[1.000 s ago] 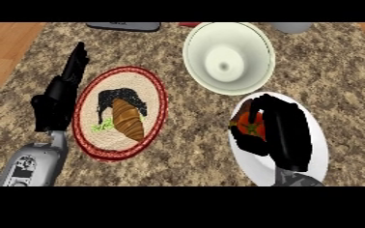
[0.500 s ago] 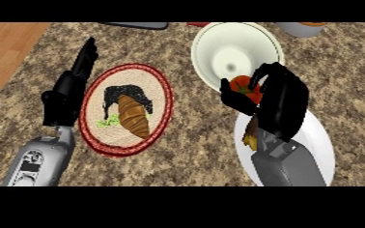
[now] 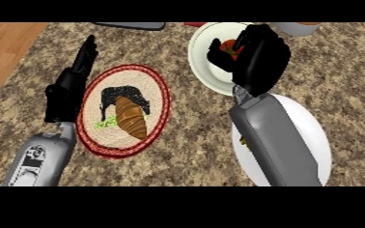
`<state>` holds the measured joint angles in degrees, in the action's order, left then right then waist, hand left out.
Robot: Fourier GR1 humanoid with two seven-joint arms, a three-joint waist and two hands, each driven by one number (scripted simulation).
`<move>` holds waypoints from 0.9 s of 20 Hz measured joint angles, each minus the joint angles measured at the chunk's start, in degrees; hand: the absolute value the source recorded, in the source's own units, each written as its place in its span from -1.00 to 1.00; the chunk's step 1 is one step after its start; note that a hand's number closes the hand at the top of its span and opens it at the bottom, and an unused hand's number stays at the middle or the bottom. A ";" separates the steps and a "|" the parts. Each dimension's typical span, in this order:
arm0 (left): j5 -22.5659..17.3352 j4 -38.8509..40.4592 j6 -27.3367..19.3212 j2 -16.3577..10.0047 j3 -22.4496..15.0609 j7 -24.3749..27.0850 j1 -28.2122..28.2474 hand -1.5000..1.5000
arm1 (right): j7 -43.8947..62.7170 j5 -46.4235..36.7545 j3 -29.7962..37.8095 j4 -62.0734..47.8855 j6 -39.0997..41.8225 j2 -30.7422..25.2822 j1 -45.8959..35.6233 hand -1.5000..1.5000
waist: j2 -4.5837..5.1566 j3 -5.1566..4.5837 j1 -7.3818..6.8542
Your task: Pick the tomato from the plate and place it in the bowl
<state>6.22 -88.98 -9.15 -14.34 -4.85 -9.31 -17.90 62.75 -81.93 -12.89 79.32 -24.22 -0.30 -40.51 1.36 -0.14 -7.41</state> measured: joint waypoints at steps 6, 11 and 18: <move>0.20 0.06 -0.45 -0.10 0.72 0.40 1.15 0.00 | 2.02 -6.05 3.74 -15.02 -1.54 -0.09 -7.62 1.00 | -0.21 0.03 1.78; 0.24 -0.36 -0.74 -0.35 1.55 0.28 2.32 0.00 | 1.62 -10.33 8.19 -26.48 -4.44 -0.34 -10.01 1.00 | -0.29 0.10 3.27; -0.54 -1.07 -0.15 -1.00 2.88 0.26 2.81 0.00 | -1.69 -8.08 17.36 -35.23 -11.55 -0.21 -10.95 -1.00 | -0.22 0.21 4.15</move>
<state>5.68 -90.05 -9.31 -15.33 -1.97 -9.06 -15.09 61.06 -90.01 4.48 44.09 -35.76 -0.51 -51.47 1.14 0.07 -3.27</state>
